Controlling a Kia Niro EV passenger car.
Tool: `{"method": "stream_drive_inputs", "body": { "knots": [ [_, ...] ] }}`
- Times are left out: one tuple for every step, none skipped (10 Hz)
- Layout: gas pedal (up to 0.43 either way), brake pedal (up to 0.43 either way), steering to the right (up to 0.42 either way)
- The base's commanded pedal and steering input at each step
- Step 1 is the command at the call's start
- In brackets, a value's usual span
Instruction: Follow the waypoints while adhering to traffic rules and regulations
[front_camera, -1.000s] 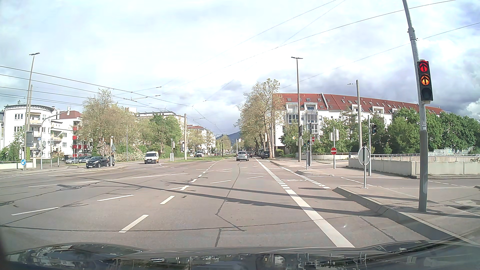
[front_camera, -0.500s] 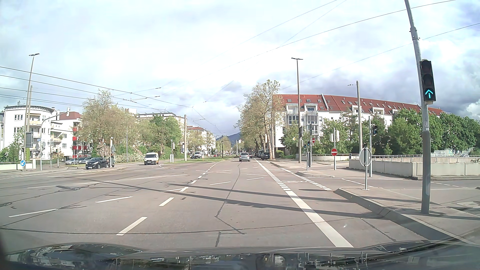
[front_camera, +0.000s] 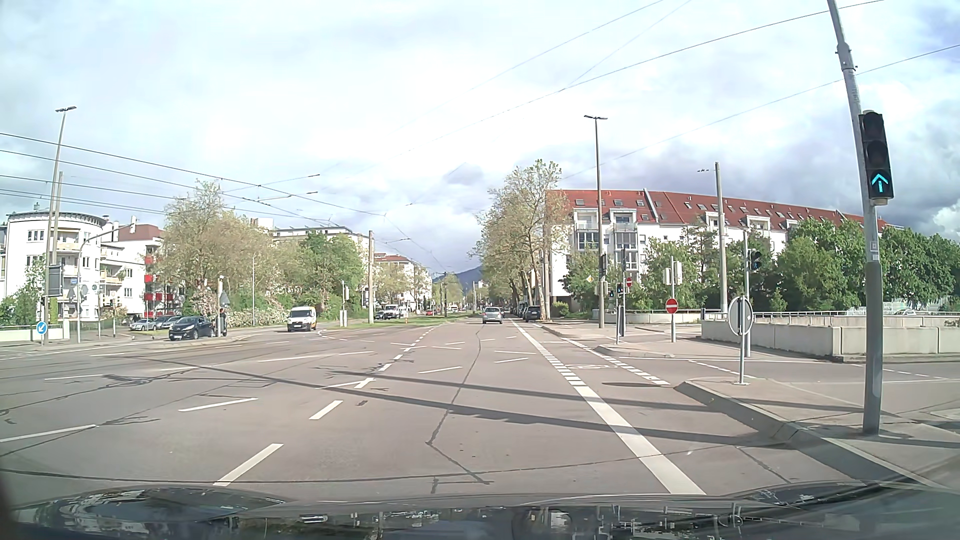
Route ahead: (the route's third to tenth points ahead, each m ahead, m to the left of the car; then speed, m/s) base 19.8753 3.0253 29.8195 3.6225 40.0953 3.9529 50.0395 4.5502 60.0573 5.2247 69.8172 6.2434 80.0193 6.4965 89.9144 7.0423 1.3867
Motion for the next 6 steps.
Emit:
{"method": "stream_drive_inputs", "body": {
  "knots": [
    [0.268, 0.000, -0.011],
    [0.268, 0.000, -0.009],
    [0.268, 0.000, -0.006],
    [0.268, 0.000, -0.003],
    [0.268, 0.000, -0.002],
    [0.268, 0.000, -0.002]
  ]
}}
